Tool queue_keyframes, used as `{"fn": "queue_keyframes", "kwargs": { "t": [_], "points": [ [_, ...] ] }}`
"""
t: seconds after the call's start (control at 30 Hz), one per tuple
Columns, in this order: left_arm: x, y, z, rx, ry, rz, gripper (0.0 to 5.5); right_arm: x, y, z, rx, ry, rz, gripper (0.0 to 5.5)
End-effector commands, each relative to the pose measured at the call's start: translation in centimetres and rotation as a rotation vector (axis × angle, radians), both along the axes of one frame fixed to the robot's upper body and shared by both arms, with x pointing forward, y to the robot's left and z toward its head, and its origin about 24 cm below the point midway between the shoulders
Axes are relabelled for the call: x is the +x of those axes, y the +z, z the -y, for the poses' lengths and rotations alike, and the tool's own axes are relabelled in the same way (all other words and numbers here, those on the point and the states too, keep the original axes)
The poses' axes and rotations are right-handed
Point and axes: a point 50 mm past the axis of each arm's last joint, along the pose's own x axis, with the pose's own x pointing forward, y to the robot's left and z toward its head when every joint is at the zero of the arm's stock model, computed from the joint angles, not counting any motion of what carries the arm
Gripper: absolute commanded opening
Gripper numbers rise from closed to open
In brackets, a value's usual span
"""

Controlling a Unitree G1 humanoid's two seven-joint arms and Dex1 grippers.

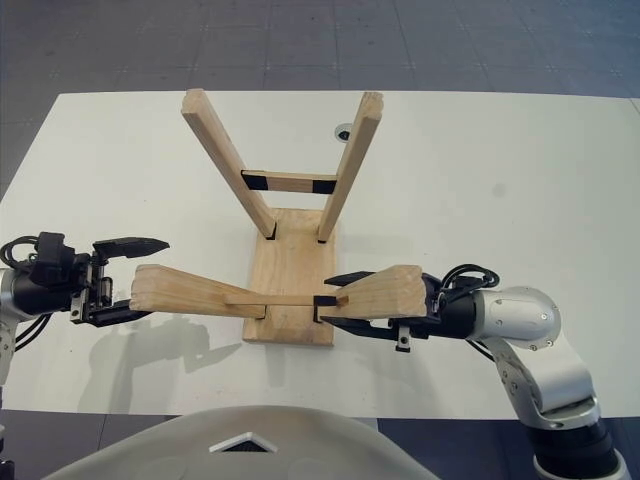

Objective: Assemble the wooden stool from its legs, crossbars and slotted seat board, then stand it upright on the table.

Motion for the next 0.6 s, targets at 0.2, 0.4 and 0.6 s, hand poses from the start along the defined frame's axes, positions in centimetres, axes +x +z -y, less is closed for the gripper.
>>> {"fn": "queue_keyframes", "kwargs": {
  "t": [0.2, 0.4, 0.6],
  "points": [
    [-0.1, 0.6, 0.2, 0.008, 0.018, 0.007, 4.37, 0.3, -2.3, -0.2, -0.164, -0.048, -0.059, 2.06],
    [-0.1, 0.7, 0.3, 0.004, 0.022, 0.006, 4.37, -0.6, -4.4, -0.6, -0.15, -0.041, -0.126, 2.06],
    [-0.7, 1.2, 0.0, -0.012, 0.007, 0.006, 4.37, -0.2, -6.0, -0.8, -0.168, -0.076, -0.178, 2.06]
  ]
}}
